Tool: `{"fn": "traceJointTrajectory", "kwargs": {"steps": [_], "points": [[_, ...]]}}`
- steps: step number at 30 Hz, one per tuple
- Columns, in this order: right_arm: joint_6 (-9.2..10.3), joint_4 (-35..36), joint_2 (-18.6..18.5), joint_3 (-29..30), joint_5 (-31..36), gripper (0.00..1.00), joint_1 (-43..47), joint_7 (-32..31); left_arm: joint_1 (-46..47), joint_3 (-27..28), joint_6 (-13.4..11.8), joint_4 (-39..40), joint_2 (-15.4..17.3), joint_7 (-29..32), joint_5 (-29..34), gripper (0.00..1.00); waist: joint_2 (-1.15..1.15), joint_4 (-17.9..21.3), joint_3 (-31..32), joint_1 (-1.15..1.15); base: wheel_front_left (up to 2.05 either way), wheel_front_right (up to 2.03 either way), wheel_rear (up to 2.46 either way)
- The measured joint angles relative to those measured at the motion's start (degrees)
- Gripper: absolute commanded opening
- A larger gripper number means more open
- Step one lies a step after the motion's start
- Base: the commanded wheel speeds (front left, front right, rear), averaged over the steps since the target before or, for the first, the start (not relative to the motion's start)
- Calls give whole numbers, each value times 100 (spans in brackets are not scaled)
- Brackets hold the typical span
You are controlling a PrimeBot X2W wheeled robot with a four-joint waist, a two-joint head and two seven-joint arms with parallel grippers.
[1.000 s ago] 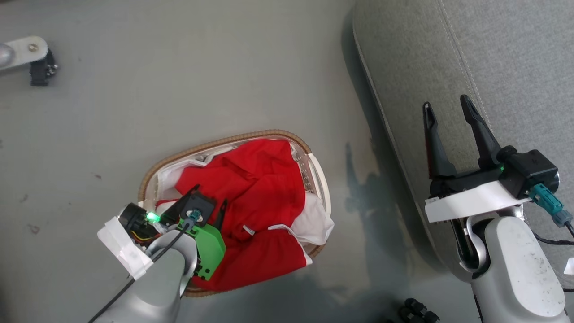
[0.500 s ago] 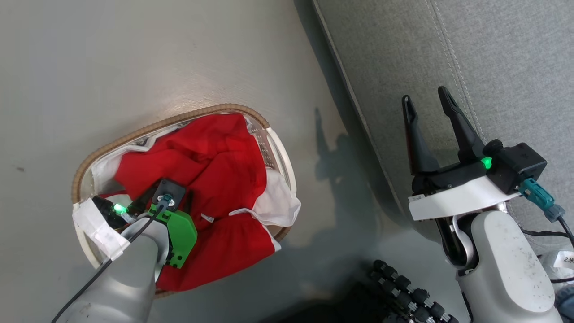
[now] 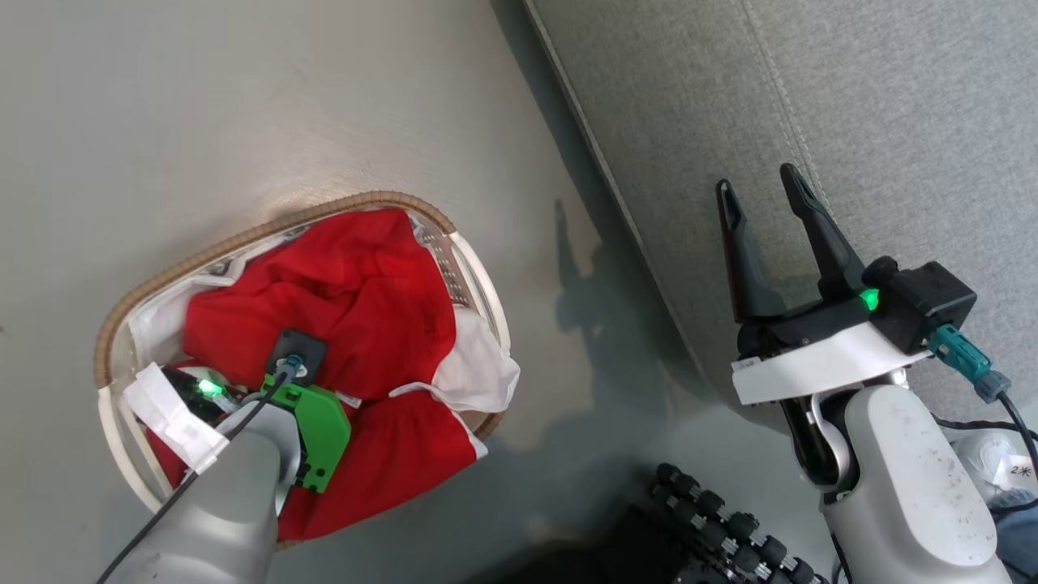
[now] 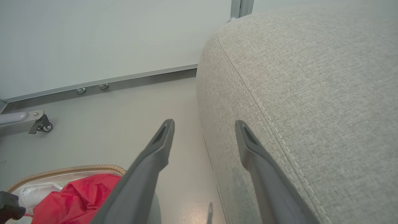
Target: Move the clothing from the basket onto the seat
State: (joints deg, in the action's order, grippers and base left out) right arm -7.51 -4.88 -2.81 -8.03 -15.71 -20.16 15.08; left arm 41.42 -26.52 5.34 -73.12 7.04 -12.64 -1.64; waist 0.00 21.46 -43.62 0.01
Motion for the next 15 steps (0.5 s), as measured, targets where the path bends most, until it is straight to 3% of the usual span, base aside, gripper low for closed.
{"fn": "traceJointTrajectory", "kwargs": {"steps": [8,15], "points": [[0,-160,2,89,219,100,180,0,-217,55,80,114,-229,-200,-296,0,0,-158,492,0,0,0,0],[0,-349,5,331,561,100,477,0,-543,-167,179,872,-372,-233,-541,0,0,-419,1100,-1,0,0,0]]}}
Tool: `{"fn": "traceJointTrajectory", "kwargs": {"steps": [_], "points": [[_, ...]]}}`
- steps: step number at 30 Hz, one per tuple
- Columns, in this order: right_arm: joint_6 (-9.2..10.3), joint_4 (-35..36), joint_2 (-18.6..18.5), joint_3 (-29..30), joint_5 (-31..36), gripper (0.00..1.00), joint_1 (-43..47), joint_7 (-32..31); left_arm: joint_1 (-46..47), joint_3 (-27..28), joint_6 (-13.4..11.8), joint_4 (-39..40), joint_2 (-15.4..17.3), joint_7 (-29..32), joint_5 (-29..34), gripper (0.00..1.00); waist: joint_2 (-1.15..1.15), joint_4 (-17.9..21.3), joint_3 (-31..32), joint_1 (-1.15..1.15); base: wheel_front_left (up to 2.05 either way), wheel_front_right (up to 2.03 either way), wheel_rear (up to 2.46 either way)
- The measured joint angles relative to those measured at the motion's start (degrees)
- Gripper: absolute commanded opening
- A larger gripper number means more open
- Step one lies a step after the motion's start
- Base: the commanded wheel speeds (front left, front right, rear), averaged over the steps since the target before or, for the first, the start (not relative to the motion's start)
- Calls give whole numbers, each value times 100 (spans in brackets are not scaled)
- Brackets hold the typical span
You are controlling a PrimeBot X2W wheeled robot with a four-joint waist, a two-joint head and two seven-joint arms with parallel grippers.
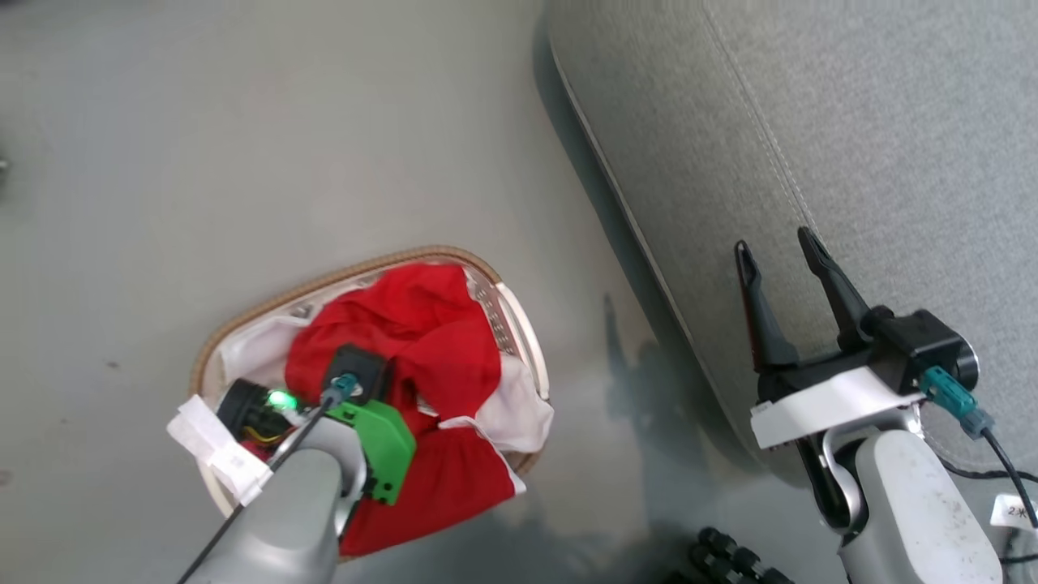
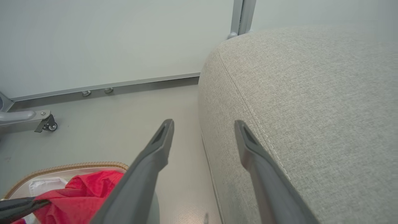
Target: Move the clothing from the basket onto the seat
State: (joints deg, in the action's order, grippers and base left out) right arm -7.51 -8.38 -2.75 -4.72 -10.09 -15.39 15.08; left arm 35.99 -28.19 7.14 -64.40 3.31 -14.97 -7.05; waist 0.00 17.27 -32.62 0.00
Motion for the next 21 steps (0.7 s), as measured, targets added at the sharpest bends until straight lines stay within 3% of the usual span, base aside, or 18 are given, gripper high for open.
{"fn": "traceJointTrajectory", "kwargs": {"steps": [10,21], "points": [[0,-187,2,311,411,100,558,0,-478,-903,26,1488,-31,-16,-599,0,0,-485,1050,0,0,0,0],[0,-331,0,535,609,100,1175,0,8,-1933,36,2458,400,-16,-1009,0,0,-1009,2265,0,0,0,0]]}}
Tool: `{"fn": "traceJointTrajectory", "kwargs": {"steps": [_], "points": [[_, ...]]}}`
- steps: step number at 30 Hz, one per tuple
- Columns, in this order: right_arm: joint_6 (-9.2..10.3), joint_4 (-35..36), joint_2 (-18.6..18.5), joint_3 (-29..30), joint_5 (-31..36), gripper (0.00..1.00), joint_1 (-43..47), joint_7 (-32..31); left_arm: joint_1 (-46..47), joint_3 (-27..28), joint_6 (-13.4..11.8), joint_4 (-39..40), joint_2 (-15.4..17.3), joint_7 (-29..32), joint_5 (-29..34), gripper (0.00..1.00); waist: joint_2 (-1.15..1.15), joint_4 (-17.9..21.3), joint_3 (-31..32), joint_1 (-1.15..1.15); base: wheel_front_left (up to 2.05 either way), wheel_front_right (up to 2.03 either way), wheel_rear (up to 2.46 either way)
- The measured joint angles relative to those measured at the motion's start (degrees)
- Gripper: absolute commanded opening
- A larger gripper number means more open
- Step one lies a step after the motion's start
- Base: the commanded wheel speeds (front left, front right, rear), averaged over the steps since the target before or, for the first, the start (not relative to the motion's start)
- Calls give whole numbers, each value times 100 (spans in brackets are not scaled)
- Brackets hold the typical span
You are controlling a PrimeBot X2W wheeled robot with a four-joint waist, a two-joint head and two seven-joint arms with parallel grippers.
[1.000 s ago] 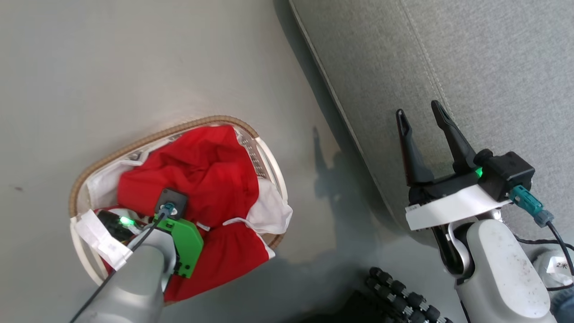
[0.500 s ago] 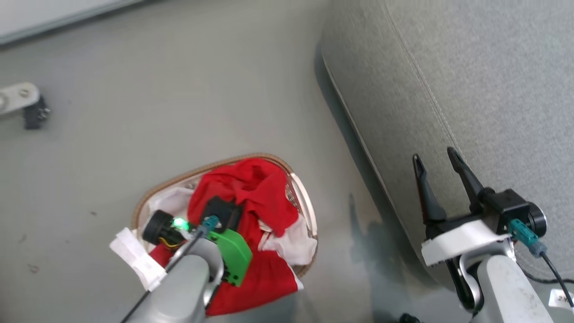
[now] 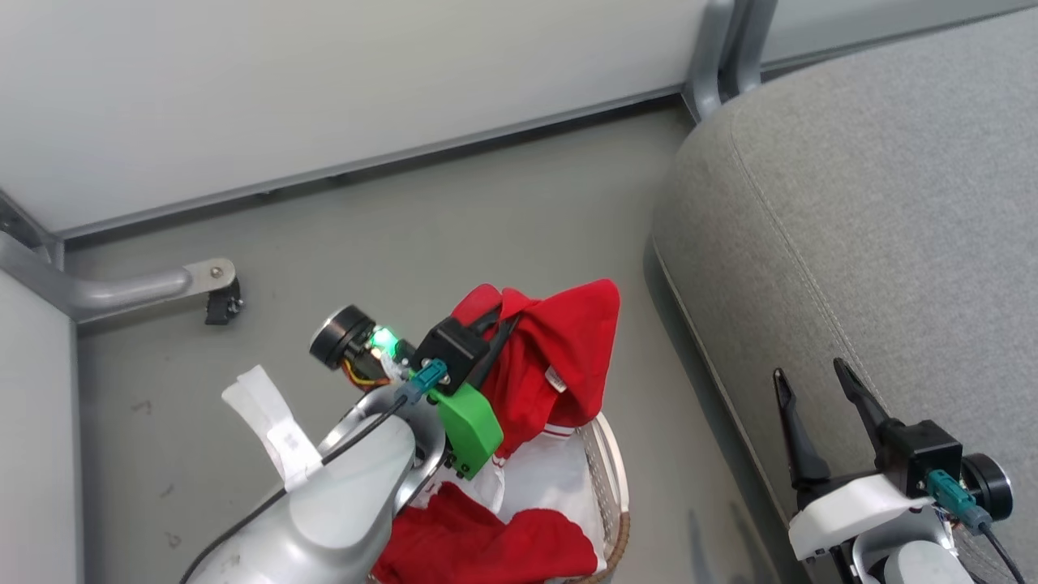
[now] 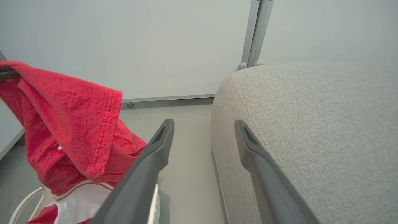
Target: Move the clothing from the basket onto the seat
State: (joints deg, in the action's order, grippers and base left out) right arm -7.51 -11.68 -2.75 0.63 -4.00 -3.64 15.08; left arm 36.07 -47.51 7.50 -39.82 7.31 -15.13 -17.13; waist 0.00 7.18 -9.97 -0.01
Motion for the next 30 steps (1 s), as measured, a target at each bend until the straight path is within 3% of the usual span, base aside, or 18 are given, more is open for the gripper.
{"fn": "traceJointTrajectory", "kwargs": {"steps": [7,16,22,30], "points": [[0,-55,0,-82,52,100,192,0,985,-648,0,296,225,1,-348,0,0,-304,637,0,0,0,0],[0,-35,-1,-323,94,100,155,0,2282,-805,0,204,249,20,-612,0,0,-606,1064,0,0,0,0],[0,13,-1,-750,110,100,-101,0,2809,-753,-22,-177,104,18,-619,0,0,-630,1108,0,0,0,0],[0,38,2,-1750,-51,100,-665,0,3239,-789,-42,-633,-215,11,-600,0,0,-662,1079,0,0,0,0]]}}
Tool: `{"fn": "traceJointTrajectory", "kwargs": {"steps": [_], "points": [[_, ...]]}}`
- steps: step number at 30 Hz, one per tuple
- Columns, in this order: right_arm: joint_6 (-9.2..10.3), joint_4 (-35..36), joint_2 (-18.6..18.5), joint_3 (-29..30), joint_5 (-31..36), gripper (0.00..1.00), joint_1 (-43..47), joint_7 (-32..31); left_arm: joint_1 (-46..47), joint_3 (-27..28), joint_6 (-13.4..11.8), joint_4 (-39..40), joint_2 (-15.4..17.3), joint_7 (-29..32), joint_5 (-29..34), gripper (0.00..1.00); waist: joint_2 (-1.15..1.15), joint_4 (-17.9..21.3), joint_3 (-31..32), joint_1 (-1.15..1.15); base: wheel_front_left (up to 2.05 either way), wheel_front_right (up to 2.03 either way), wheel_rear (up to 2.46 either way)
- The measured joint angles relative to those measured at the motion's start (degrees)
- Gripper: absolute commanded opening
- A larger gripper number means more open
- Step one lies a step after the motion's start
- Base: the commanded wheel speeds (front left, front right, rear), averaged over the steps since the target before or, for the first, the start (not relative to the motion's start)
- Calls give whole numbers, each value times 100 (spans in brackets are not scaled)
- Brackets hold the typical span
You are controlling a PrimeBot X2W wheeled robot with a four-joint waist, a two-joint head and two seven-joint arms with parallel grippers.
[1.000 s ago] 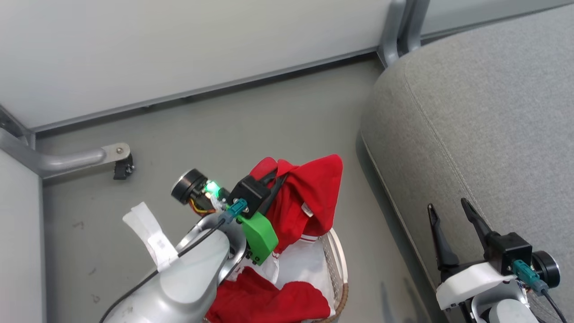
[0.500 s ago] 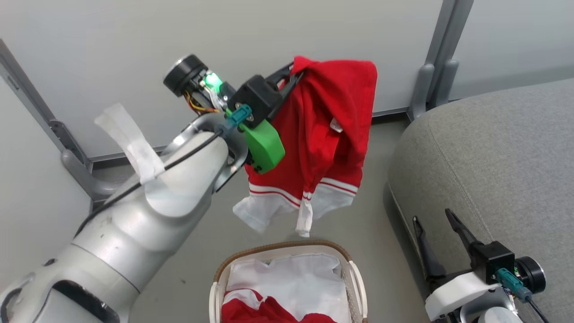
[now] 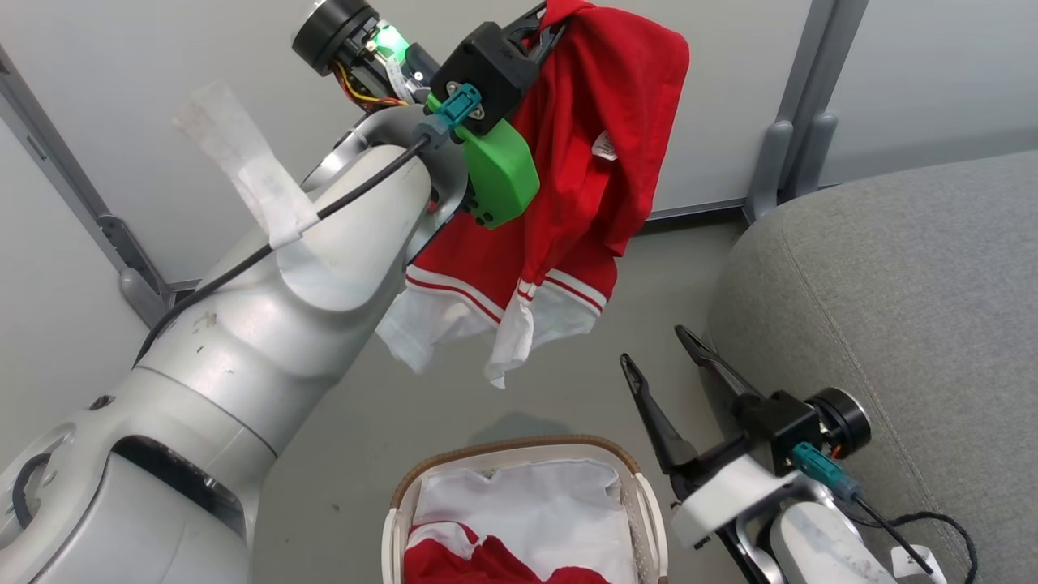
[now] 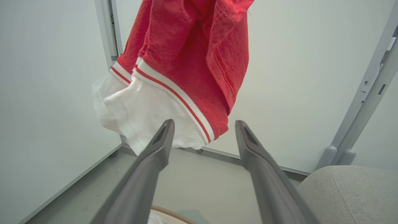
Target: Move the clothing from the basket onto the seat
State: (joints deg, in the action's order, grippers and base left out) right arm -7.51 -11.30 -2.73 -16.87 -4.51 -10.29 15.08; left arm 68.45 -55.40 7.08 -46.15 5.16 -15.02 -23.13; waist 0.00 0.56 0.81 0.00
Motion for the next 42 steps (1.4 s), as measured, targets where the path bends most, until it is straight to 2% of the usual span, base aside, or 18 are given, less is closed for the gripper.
{"fn": "traceJointTrajectory", "kwargs": {"steps": [4,12,15,20,27,28,29,30,31,32,42], "points": [[0,-82,-2,-389,-165,100,-401,0,147,-45,1,-89,-94,-1,-1,0,0,-54,-12,0,0,0,0],[0,-654,-3,-520,-383,100,-1053,0,282,-268,1,-44,-220,-2,-107,0,0,-257,-26,0,0,0,0],[0,-889,-3,-512,-510,100,-1229,0,284,-447,-4,201,-215,36,-244,0,0,-331,-19,0,0,0,0],[0,-1125,-4,-547,-571,100,-1548,0,288,-764,-179,641,-227,122,-537,0,0,-434,-6,0,0,0,0],[0,-1276,-5,-257,-364,100,-1801,0,292,-1060,-343,866,-227,142,-864,0,0,-521,-6,0,0,0,0],[0,-1328,-5,-243,-326,82,-1830,0,291,-1089,-355,865,-227,142,-894,0,0,-527,-9,0,0,0,0],[0,-1373,-3,-225,-320,46,-1846,0,289,-1105,-355,861,-227,136,-927,0,0,-531,-12,0,0,0,0],[0,-1429,3,-198,-309,33,-1852,0,281,-1120,-355,853,-227,133,-968,0,0,-535,-14,0,0,0,0],[0,-1484,3,-153,-294,7,-1852,0,263,-1128,-355,835,-227,123,-1006,0,0,-535,-15,0,0,0,0],[0,-1525,-1,-90,-293,0,-1853,0,241,-1135,-356,803,-227,103,-1054,0,0,-534,-17,0,0,0,0],[0,-1555,-4,261,-170,0,-1841,0,-94,-1023,-355,347,-192,27,-1224,0,0,-465,-15,0,0,0,0]]}}
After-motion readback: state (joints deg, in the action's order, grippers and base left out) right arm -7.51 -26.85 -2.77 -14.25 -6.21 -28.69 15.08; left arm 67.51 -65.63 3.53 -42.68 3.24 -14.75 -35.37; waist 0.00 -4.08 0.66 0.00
